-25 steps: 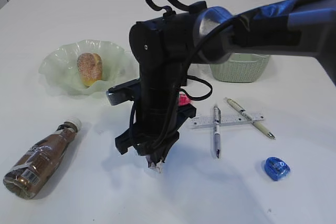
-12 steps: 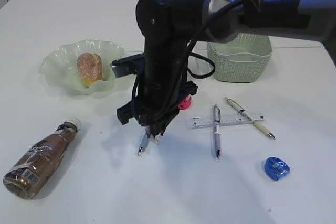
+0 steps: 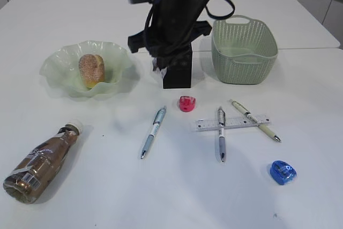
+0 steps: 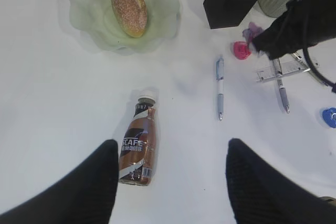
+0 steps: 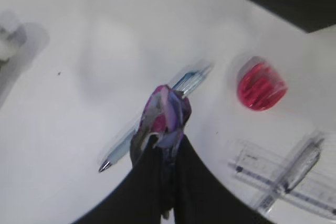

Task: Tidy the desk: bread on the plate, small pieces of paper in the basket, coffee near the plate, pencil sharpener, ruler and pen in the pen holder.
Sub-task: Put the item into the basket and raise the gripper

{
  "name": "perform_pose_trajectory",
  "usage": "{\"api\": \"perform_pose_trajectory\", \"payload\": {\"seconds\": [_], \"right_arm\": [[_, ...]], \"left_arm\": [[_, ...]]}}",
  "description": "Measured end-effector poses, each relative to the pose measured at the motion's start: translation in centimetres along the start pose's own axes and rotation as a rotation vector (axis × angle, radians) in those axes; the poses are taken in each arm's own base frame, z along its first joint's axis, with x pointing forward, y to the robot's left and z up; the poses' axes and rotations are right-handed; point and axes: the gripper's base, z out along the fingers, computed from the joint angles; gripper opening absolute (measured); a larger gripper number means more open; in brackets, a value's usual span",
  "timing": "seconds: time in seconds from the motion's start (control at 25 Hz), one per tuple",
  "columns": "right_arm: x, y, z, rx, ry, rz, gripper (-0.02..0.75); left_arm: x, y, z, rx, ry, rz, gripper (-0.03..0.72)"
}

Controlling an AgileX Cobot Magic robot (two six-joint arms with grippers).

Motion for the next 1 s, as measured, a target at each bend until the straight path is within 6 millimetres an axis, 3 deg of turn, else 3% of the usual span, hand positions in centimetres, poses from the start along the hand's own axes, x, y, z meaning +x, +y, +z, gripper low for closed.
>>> {"api": "perform_pose_trajectory", "payload": {"seconds": [0.24,0.4,0.44,0.72,0.92,1.0], "right_arm": [[-1.8,-3.4,-3.2,0.032,-0.115,0.062,0.03],[-2.5,-7.2,-5.4,0.097,-0.184,0.117,0.029],[-2.5,-7.2,-5.4,0.097,-0.184,0.117,0.029],[-2.7,-12.2,-6.6,0.263,-0.249,0.155,0.029],[-3.1,-14.3,-6.2,0.309,-0.31,0.171,0.029],[-3.1,-14.4,-6.0,0.311,-0.308,0.17,0.029]], "left_arm": [[0.0,0.0,0.0,0.0,0.0,0.0,0.456],[0.0,0.0,0.0,0.0,0.0,0.0,0.456],[0.0,0.0,0.0,0.0,0.0,0.0,0.456],[0.0,0.0,0.0,0.0,0.0,0.0,0.456],[0.0,0.0,0.0,0.0,0.0,0.0,0.456],[0.0,0.0,0.0,0.0,0.0,0.0,0.456]]}}
